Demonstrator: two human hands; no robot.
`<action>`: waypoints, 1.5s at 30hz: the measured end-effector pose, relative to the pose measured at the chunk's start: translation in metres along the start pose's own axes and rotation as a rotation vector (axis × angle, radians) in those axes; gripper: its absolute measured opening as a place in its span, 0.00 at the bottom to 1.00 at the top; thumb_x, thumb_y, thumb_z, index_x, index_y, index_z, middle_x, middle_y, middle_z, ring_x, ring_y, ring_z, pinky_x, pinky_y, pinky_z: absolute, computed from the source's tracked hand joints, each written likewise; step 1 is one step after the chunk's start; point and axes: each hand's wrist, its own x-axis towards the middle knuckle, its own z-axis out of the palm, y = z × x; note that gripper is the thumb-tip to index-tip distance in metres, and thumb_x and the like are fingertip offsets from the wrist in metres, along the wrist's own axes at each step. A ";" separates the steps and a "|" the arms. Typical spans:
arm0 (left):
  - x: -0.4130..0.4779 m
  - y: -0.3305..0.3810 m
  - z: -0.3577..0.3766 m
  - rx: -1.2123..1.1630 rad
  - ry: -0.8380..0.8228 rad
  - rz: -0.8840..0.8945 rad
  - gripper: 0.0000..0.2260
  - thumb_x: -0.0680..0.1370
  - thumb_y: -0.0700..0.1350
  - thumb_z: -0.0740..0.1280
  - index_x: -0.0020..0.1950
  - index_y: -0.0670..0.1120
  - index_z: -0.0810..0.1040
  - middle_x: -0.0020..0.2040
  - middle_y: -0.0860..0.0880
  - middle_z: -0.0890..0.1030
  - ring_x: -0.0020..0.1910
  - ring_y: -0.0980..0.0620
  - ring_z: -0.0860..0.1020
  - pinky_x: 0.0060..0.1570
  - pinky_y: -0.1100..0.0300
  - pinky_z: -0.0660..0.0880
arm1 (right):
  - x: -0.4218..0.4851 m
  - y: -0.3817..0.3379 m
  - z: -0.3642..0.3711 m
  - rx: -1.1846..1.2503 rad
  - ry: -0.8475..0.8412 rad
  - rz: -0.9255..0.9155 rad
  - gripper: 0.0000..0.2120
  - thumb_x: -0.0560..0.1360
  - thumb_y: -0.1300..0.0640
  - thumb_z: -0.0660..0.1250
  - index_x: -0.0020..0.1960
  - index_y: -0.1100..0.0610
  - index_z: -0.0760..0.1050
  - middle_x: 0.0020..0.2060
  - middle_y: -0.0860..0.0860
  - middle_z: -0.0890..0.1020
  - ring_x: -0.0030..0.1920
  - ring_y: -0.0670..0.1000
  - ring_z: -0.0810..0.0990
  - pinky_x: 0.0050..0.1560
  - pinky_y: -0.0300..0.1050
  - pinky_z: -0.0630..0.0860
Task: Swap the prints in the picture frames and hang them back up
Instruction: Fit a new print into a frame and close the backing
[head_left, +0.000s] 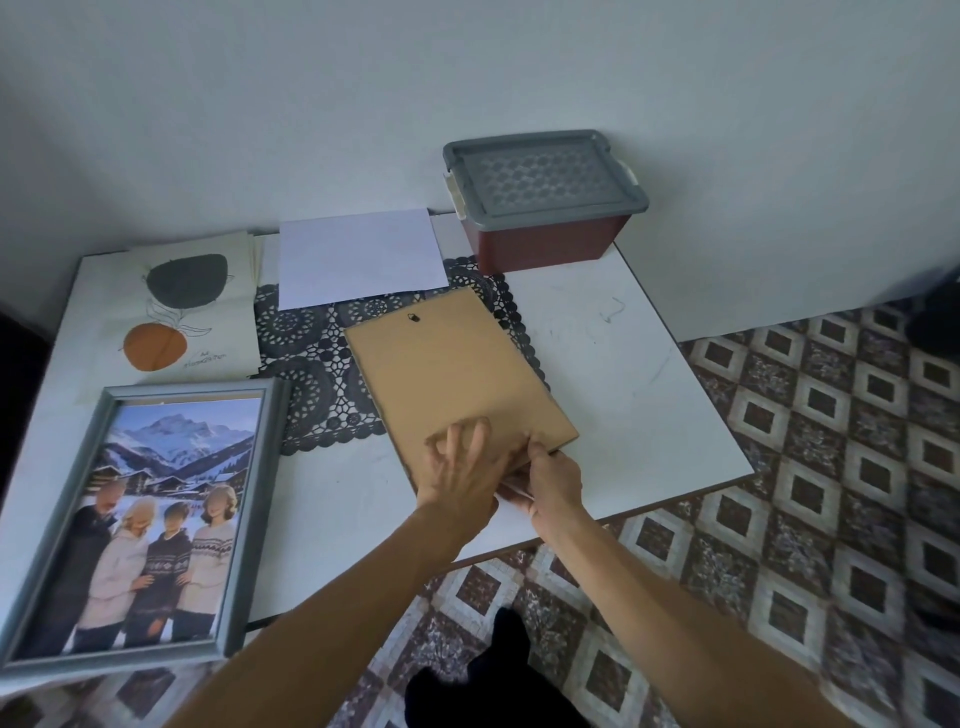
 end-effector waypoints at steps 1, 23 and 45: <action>0.000 0.000 -0.001 -0.004 -0.005 -0.001 0.37 0.78 0.49 0.65 0.78 0.60 0.43 0.72 0.41 0.53 0.67 0.36 0.59 0.64 0.37 0.67 | 0.000 0.000 0.001 -0.008 0.010 -0.009 0.15 0.82 0.52 0.64 0.54 0.65 0.75 0.44 0.63 0.84 0.38 0.60 0.86 0.34 0.52 0.83; 0.002 0.003 0.004 -0.003 0.049 -0.007 0.38 0.77 0.51 0.64 0.78 0.59 0.42 0.71 0.40 0.57 0.66 0.38 0.62 0.61 0.40 0.69 | 0.017 0.005 -0.006 -0.020 0.092 -0.078 0.12 0.80 0.56 0.66 0.52 0.66 0.78 0.45 0.62 0.84 0.42 0.59 0.84 0.38 0.50 0.82; 0.022 -0.053 0.002 -0.194 0.001 -0.052 0.31 0.81 0.61 0.51 0.80 0.49 0.49 0.81 0.43 0.43 0.79 0.39 0.44 0.75 0.37 0.48 | 0.018 -0.061 0.009 -1.428 0.000 -0.814 0.12 0.81 0.48 0.60 0.53 0.53 0.78 0.44 0.53 0.81 0.45 0.58 0.81 0.45 0.49 0.79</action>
